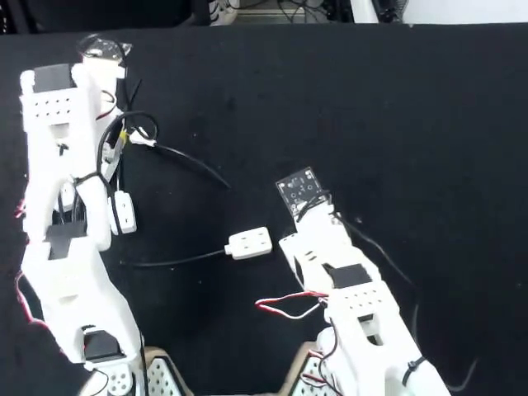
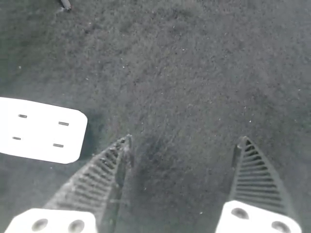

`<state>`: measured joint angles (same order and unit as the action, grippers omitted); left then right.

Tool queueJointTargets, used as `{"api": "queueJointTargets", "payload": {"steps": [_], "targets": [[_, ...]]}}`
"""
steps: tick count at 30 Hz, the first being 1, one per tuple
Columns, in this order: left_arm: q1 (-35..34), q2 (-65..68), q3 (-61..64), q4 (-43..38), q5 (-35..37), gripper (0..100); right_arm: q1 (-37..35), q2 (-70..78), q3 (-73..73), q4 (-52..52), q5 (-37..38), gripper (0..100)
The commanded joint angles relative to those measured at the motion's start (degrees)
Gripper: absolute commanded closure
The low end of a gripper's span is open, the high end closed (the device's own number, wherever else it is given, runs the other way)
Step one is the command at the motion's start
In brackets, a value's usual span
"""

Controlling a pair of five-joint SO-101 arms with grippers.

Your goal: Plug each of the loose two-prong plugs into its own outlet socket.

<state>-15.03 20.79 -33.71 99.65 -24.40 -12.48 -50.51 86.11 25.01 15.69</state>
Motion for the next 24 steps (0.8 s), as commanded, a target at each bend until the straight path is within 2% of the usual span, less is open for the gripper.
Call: {"api": "queueJointTargets", "payload": {"steps": [1,3,5,10,17,20,24], "targets": [[1.7,-6.7,0.3,1.1,1.5,97,1.1,-1.4,-1.1,-0.9,-0.4,68.8],[4.0,-9.3,2.8,1.1,4.3,97,4.9,-1.4,-2.4,0.0,-1.1,68.8],[7.2,-12.6,5.6,1.1,6.2,97,8.9,-1.4,-3.6,0.7,-5.7,68.8],[20.8,-20.2,12.3,-0.3,8.7,97,16.7,-1.4,-4.8,0.6,-13.7,68.8],[35.7,-20.7,26.6,-12.8,9.1,97,18.3,-1.4,-4.9,0.6,-16.7,68.8],[42.6,-21.2,33.1,-19.3,9.1,97,21.6,-1.4,-5.3,-0.4,-18.9,68.8],[50.4,-21.3,38.2,-23.4,9.1,97,25.7,-1.4,-5.4,-1.9,-23.5,68.8]]}}
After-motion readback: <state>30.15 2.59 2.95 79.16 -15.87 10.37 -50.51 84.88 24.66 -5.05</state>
